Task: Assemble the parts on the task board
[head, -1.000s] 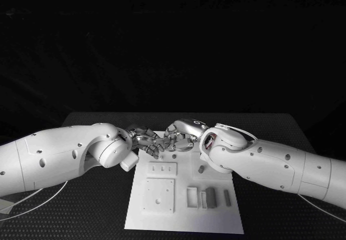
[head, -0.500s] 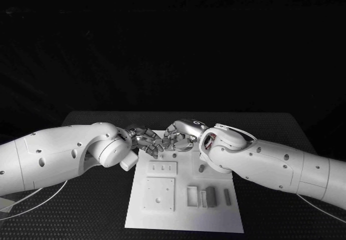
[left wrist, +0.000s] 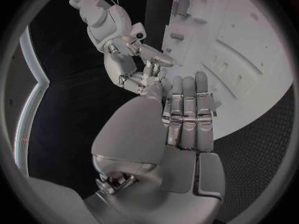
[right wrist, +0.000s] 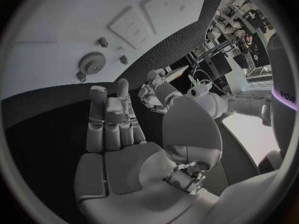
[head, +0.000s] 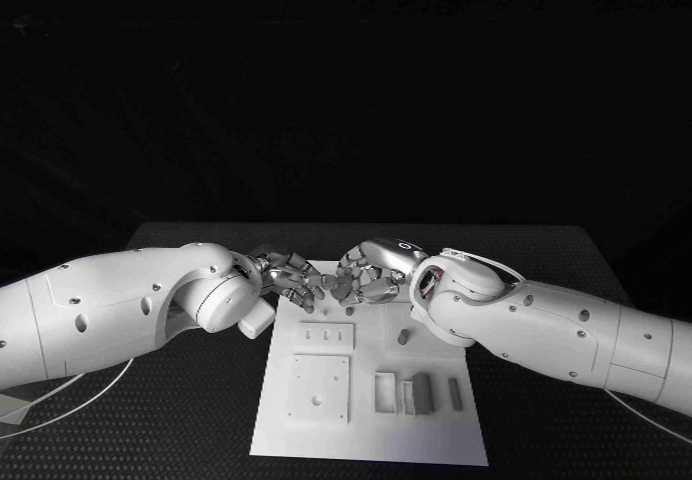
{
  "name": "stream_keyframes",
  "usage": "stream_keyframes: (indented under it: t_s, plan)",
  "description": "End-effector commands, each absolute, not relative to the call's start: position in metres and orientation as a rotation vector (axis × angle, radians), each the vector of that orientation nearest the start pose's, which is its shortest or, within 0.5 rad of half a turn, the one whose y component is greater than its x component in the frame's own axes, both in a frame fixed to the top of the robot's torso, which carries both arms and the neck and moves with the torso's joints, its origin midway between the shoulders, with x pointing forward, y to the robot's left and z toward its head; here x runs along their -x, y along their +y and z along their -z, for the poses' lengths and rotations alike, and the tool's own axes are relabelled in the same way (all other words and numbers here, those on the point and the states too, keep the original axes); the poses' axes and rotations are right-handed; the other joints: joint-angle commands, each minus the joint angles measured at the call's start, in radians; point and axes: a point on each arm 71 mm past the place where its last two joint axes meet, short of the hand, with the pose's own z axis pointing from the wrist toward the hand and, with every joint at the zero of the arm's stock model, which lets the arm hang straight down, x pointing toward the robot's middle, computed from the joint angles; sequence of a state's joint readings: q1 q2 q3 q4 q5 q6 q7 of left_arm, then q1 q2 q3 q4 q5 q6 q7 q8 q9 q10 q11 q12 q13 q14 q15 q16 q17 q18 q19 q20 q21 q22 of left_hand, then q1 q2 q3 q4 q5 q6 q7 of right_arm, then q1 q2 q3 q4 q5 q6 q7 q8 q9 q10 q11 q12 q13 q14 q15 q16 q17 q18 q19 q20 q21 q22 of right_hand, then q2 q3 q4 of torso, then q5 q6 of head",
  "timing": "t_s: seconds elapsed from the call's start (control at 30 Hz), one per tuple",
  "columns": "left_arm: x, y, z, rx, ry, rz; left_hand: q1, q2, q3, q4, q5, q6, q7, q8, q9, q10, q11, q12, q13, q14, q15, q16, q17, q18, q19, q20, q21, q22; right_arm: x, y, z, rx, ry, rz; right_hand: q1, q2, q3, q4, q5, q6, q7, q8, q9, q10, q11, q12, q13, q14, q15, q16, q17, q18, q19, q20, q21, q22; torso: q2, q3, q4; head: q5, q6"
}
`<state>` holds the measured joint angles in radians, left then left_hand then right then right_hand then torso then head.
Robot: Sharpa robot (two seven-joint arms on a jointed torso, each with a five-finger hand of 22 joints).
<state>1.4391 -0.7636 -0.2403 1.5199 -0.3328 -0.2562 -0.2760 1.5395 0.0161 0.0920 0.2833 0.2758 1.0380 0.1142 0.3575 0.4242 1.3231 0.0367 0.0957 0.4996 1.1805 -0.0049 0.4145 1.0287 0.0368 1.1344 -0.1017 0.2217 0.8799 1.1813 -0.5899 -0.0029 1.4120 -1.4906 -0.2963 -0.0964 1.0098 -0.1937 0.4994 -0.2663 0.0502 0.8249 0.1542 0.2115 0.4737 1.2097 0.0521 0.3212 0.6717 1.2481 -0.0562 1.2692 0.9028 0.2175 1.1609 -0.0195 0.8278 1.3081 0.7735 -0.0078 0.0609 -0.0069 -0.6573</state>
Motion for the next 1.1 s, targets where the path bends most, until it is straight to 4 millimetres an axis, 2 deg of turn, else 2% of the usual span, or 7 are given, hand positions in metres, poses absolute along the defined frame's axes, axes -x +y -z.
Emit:
stream_keyframes:
  t_s: [0.03, 0.43, 0.7, 0.77, 0.87, 1.0, 1.1]
  plan:
    - [-0.498, 0.181, 0.172, 0.833, 2.059, 0.927, 0.011, -0.001, -0.011, 0.000, 0.052, 0.045, -0.035, 0.015, 0.036, 0.014, -0.002, 0.001, 0.008, 0.004, -0.006, 0.011, 0.006, 0.004, 0.007, -0.006, 0.006, 0.009, -0.497, -0.108, 0.182, 0.255, 1.595, -0.785, 0.002, -0.005, -0.005, -0.003, 0.002, -0.027, 0.019, -0.006, -0.001, -0.002, 0.007, -0.004, 0.003, -0.004, 0.004, -0.005, 0.002, 0.044, -0.003, -0.001, -0.004, 0.012, 0.001, 0.0014, 0.0008, 0.002, 0.000]
    - [-0.502, 0.189, 0.183, 0.702, 2.079, 0.720, 0.006, -0.011, -0.022, 0.002, 0.110, 0.063, -0.043, 0.021, 0.053, 0.035, -0.013, 0.013, 0.028, 0.015, -0.019, 0.052, 0.017, 0.003, 0.023, -0.019, 0.025, 0.044, -0.523, -0.162, 0.156, 0.120, 1.487, -0.704, 0.012, 0.004, -0.010, -0.011, 0.002, -0.020, 0.017, 0.000, 0.002, -0.003, 0.005, -0.001, 0.016, -0.003, 0.002, -0.004, 0.003, 0.044, -0.002, -0.002, -0.004, 0.012, -0.001, 0.0020, -0.0012, 0.005, -0.003]
    - [-0.504, 0.180, 0.197, 0.678, 2.110, 0.641, -0.021, -0.041, -0.013, 0.001, 0.243, 0.087, -0.058, 0.048, 0.077, 0.057, -0.029, 0.055, 0.051, 0.034, -0.040, 0.119, 0.018, 0.004, 0.045, -0.038, 0.063, 0.098, -0.540, -0.185, 0.155, -0.033, 1.509, -0.701, 0.024, 0.017, -0.015, -0.018, 0.002, -0.020, 0.017, 0.001, 0.002, -0.004, 0.004, -0.001, 0.025, -0.003, 0.001, -0.004, 0.004, 0.044, -0.002, -0.003, -0.005, 0.012, -0.008, 0.0059, -0.0020, 0.008, -0.006]
    - [-0.504, 0.178, 0.201, 0.678, 2.121, 0.629, -0.032, -0.049, -0.010, 0.000, 0.290, 0.094, -0.063, 0.059, 0.086, 0.063, -0.035, 0.070, 0.059, 0.038, -0.045, 0.140, 0.017, 0.004, 0.049, -0.044, 0.075, 0.115, -0.542, -0.188, 0.156, -0.043, 1.512, -0.693, 0.026, 0.021, -0.017, -0.020, 0.002, -0.020, 0.017, 0.001, 0.002, -0.004, 0.005, -0.001, 0.027, -0.003, 0.001, -0.004, 0.005, 0.044, -0.001, -0.003, -0.005, 0.012, -0.013, 0.0070, -0.0021, 0.012, -0.014]
    - [-0.503, 0.175, 0.206, 0.669, 2.143, 0.613, -0.044, -0.064, 0.021, -0.003, 0.315, 0.097, -0.070, 0.075, 0.101, 0.063, -0.041, 0.095, 0.074, 0.037, -0.053, 0.175, 0.012, 0.005, 0.051, -0.052, 0.093, 0.144, -0.546, -0.190, 0.158, -0.080, 1.526, -0.699, 0.028, 0.023, -0.020, -0.021, 0.002, -0.021, 0.017, 0.001, 0.002, -0.005, 0.005, -0.001, 0.029, -0.002, 0.001, -0.004, 0.005, 0.044, -0.001, -0.003, -0.005, 0.012, -0.019, 0.0096, -0.0028, 0.014, -0.022]
    - [-0.502, 0.170, 0.213, 0.652, 2.185, 0.601, -0.085, -0.079, 0.071, -0.028, 0.350, 0.098, -0.078, 0.110, 0.130, 0.058, -0.050, 0.143, 0.102, 0.034, -0.065, 0.236, -0.006, 0.005, 0.052, -0.063, 0.126, 0.196, -0.549, -0.192, 0.160, -0.090, 1.536, -0.695, 0.031, 0.027, -0.023, -0.022, 0.002, -0.022, 0.017, 0.001, 0.002, -0.005, 0.005, -0.002, 0.031, -0.003, 0.002, -0.004, 0.005, 0.044, -0.002, -0.003, -0.005, 0.013, -0.025, 0.0119, -0.0041, 0.014, -0.026]
    - [-0.500, 0.166, 0.219, 0.632, 2.227, 0.599, -0.188, -0.081, 0.147, -0.111, 0.365, 0.088, -0.084, 0.148, 0.156, 0.043, -0.055, 0.193, 0.126, 0.021, -0.073, 0.303, -0.043, 0.003, 0.051, -0.069, 0.147, 0.242, -0.551, -0.194, 0.162, -0.098, 1.541, -0.687, 0.030, 0.029, -0.027, -0.022, 0.002, -0.023, 0.017, 0.001, 0.001, -0.006, 0.005, -0.002, 0.033, -0.003, 0.002, -0.004, 0.005, 0.044, -0.002, -0.003, -0.006, 0.013, -0.029, 0.0137, -0.0065, 0.016, -0.018]
